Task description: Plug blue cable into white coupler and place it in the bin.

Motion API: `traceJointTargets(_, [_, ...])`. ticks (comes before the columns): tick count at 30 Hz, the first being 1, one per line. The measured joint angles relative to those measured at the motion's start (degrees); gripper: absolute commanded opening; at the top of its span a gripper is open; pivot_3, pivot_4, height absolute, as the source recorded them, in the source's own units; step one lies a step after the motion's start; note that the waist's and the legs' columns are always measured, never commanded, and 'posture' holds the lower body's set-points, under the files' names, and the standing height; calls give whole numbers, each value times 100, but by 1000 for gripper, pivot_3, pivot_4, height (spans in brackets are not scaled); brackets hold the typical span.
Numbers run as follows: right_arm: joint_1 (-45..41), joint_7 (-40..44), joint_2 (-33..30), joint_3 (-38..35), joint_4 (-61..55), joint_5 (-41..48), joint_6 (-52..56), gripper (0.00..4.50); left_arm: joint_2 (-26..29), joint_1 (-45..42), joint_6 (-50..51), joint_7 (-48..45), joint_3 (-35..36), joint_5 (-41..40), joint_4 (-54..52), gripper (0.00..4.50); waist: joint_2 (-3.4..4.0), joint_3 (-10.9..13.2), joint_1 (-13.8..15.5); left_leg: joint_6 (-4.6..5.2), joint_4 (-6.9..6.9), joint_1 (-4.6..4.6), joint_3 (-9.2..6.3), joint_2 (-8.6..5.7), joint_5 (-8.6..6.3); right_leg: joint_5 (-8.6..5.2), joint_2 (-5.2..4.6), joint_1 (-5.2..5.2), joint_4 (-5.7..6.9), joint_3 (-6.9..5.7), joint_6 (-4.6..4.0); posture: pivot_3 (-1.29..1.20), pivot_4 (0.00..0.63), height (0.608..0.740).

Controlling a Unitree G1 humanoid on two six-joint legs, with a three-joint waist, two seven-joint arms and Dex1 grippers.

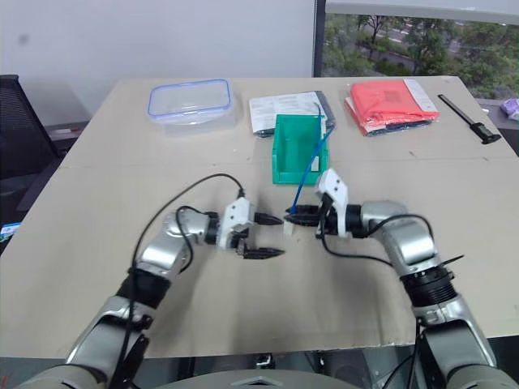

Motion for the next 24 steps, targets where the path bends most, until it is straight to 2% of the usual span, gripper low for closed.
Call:
traceJointTargets(2, [-389, -220, 74, -256, 0, 219, 390, 0, 78, -33, 589, 385, 210, -33, -679, 4039, 2, 7, 3, -1, 0, 0, -1, -1, 0, 0, 1, 0, 0, -2, 1, 0, 150, 736])
traceJointTargets(5, [-1667, -650, 276, -548, 825, 356, 879, 0, -104, -422, 2529, 1448, 677, -490, -2162, 4039, -2, 55, -7, -2, 3, -2, 0, -9, 2, 3, 7, 2, 1, 0, 8, 0, 150, 736])
traceJointTargets(6, [-1904, -710, 281, -591, 1022, 337, 891, 0, -183, -560, 2875, 1678, 777, -594, -2389, 4039, -4, 58, 7, -2, 1, -2, -1, -18, 2, 2, 20, 4, -1, -4, 10, 0, 150, 736])
traceJointTargets(10, [-3117, -900, 418, -509, 2945, -176, 720, 0, -587, -1152, 4656, 2927, 1356, -977, -3098, 4039, -9, 60, -9, -1, -4, -2, 10, -26, 1, 1, 27, 8, -9, 9, 17, 0, 150, 736])
traceJointTargets(11, [-3380, -947, 502, -466, 3573, -372, 561, 844, -669, -1215, 4971, 3166, 1423, -1027, -3167, 4107, -10, 62, -23, -2, -6, -2, 13, -26, 2, 0, 28, 6, -9, 18, 19, 0, 150, 736])
traceJointTargets(13, [-3787, -1023, 686, -423, 4654, -709, 144, 1711, -765, -1308, 5435, 3530, 1468, -1077, -3272, 4107, -25, 76, -53, -12, -16, -2, 13, -24, 8, -1, 32, 3, -10, 27, 21, 0, 150, 736])
traceJointTargets(14, [-4014, -1185, 795, -415, 5257, -909, -206, 2379, -822, -1354, 5664, 3722, 1479, -1113, -3326, 4107, -27, 81, -64, -28, -21, -2, 15, -23, 17, -2, 32, 0, -11, 30, 21, 0, 150, 736])
traceJointTargets(19, [-4538, -1988, 902, -604, 6516, -1397, -1488, 4462, -913, -1405, 6099, 4135, 1517, -1267, -3536, 4107, -30, 104, -63, -34, -55, -3, 29, -24, 20, -4, 23, -15, -21, 41, 26, 0, 150, 736])
traceJointTargets(22, [-4629, -2252, 756, -773, 6623, -1566, -1954, 4462, -976, -1330, 6153, 4309, 1706, -1391, -3620, 4107, -30, 104, -64, -39, -71, -2, 35, -24, 23, -4, 17, -18, -30, 43, 26, 0, 150, 736])
traceJointTargets(24, [-4451, -2158, 555, -815, 6305, -1598, -1944, 4462, -1044, -1130, 6141, 4370, 1892, -1511, -3780, 4107, -30, 104, -60, -42, -80, 0, 36, -25, 24, -4, 4, -17, -35, 42, 26, 0, 150, 736])
